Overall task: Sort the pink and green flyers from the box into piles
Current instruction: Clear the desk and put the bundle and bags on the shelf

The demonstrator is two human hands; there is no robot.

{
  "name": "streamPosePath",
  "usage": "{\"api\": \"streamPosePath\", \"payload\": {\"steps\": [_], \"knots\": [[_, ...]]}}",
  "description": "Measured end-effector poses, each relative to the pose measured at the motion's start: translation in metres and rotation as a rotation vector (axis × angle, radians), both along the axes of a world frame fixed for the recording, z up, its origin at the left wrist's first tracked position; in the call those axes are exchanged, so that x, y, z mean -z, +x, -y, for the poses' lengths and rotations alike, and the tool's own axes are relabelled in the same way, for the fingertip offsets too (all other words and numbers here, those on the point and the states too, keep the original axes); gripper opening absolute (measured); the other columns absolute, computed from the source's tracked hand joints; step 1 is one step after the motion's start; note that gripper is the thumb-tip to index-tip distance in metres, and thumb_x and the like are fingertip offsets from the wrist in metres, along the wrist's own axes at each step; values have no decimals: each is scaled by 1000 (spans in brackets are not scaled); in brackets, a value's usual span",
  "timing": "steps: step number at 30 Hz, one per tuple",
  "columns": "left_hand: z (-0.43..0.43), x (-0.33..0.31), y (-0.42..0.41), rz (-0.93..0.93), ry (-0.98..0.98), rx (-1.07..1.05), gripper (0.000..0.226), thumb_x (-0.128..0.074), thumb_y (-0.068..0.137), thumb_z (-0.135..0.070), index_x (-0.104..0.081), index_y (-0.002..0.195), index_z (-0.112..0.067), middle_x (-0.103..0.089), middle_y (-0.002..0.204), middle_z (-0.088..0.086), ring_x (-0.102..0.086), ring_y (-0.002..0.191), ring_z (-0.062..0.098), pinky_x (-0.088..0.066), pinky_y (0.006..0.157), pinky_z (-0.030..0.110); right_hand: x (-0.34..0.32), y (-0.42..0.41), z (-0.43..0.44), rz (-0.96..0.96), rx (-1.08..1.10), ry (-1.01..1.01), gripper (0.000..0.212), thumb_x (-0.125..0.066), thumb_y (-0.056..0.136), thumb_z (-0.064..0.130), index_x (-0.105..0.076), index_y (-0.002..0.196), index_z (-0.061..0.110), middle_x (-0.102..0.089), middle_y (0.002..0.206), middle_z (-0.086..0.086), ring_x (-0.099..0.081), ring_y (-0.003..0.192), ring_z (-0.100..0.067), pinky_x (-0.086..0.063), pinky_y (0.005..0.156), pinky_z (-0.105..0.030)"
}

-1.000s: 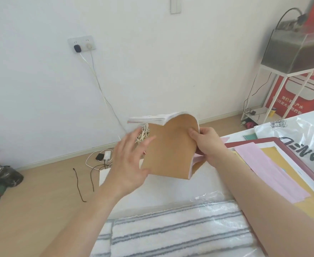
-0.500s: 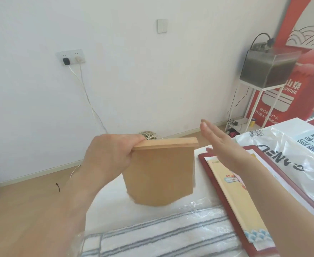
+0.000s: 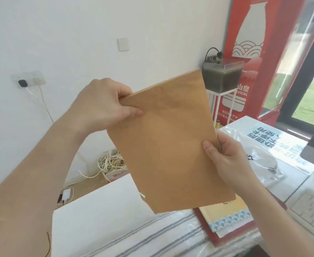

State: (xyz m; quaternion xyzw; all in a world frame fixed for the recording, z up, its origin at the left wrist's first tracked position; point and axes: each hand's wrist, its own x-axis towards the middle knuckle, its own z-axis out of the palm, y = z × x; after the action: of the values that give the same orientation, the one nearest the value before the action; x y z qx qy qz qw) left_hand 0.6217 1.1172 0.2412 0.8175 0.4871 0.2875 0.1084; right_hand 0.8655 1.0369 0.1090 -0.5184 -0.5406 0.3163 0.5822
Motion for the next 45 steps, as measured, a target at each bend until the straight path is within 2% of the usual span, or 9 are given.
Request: {"api": "streamPosePath", "payload": {"steps": [4, 11, 15, 19, 23, 26, 37, 42, 45], "knots": [[-14, 33, 44, 446, -53, -18, 35, -74, 81, -36, -57, 111, -32, -66, 92, -11, -62, 86, 8, -46, 68, 26, -16, 51, 17, -78, 96, -162, 14, -53, 97, 10, -66, 102, 12, -74, 92, -8, -70, 81, -23, -56, 74, -37], [-19, 217, 135, 878, -883, -224, 93, -79, 60, -39, -30, 138, -26, -56, 129, 2, -61, 109, 26, -56, 80, 50, 52, 137, -14, 189, 244, -588, 14, -53, 92, 12, -65, 94, 5, -69, 91, -14, -65, 80, -29, -53, 74, -38], [-10, 271, 169, 780, -919, -322, 65, -73, 62, -8, -48, 121, -15, -68, 103, 4, -67, 91, 20, -57, 81, 44, 129, 169, -31, 531, 109, -846, 16, -43, 89, 14, -58, 92, 16, -62, 94, -3, -58, 83, -20, -48, 70, -30], [-27, 263, 181, 733, -714, -395, 41, -65, 78, -1, -49, 94, -36, -65, 91, -6, -65, 88, 16, -55, 83, 45, 133, 185, -41, 490, 123, -708, 14, -45, 91, 17, -58, 93, 23, -59, 87, 6, -58, 87, -19, -44, 68, -29], [-46, 265, 191, 464, -617, -489, 66, -63, 86, -10, -31, 144, -17, -61, 100, -10, -60, 97, 23, -49, 85, 36, 133, 180, -61, 797, 97, -631, 17, -41, 96, 23, -54, 97, 13, -55, 90, -1, -55, 91, -25, -42, 70, -32], [-38, 288, 193, 91, -609, -545, 57, -64, 84, -27, -38, 131, -7, -57, 125, 10, -55, 111, 34, -46, 88, 38, 152, 180, -61, 1043, 52, -663, 22, -37, 98, 31, -51, 101, 14, -49, 106, -6, -51, 105, -28, -48, 81, -39], [-21, 302, 197, 859, -968, -673, 51, -88, 60, -11, -64, 105, -8, -73, 96, 10, -71, 83, 30, -57, 78, 48, 163, 204, -81, 752, -10, -669, 27, -44, 94, 38, -53, 90, 13, -60, 86, -1, -56, 86, -24, -43, 70, -34], [-21, 303, 175, 853, -864, -753, 45, -83, 69, -5, -58, 105, -13, -70, 103, 10, -69, 86, 31, -55, 81, 47, 155, 225, -96, 1154, 164, -498, 33, -47, 92, 39, -58, 120, 25, -57, 122, 0, -45, 121, -24, -40, 94, -40], [-23, 302, 171, 517, -850, -796, 89, -86, 66, -26, -37, 139, -11, -54, 129, 5, -58, 109, 35, -48, 92, 46, 153, 275, -134, 1160, 301, -718, 68, -52, 88, 51, -32, 142, 14, -37, 145, -12, -25, 139, -33, -28, 106, -50]]}}
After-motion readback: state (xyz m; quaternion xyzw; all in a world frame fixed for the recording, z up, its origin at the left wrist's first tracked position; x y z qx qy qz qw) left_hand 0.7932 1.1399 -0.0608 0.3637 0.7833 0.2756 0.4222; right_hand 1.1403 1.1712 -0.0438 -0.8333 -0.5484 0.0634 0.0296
